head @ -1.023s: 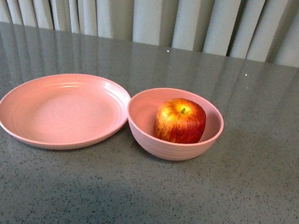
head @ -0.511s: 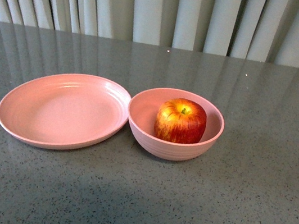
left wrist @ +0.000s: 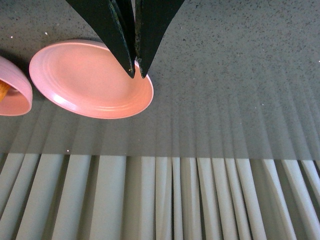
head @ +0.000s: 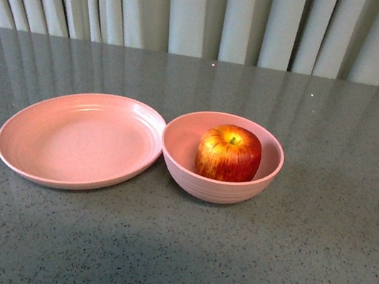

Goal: Move apple from plate to bowl

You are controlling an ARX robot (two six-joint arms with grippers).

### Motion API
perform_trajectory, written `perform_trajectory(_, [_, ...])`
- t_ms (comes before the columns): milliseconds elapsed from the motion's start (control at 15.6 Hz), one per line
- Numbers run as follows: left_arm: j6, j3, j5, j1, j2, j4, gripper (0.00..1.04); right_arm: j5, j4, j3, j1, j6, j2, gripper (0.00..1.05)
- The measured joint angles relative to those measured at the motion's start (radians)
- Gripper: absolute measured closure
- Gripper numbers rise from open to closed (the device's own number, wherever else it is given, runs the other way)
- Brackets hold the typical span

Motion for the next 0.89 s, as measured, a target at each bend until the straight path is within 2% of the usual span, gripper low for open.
perform_trajectory(64, [0.0,0.001,0.0,0.0,-0.023,-0.035,1.04,0.0,0.0,0.0,0.0,0.0,0.0,0.07])
perform_trajectory(128, [0.0,0.001,0.003,0.0,-0.129,-0.188,1.04,0.0,0.0,0.0,0.0,0.0,0.0,0.07])
perform_trajectory(639, [0.0,0.001,0.0,0.0,-0.167,-0.181,1.03,0.0,0.0,0.0,0.0,0.0,0.0,0.07])
perform_trajectory(895, [0.0,0.001,0.0,0.0,-0.167,-0.181,0.58,0.0,0.0,0.0,0.0,0.0,0.0,0.07])
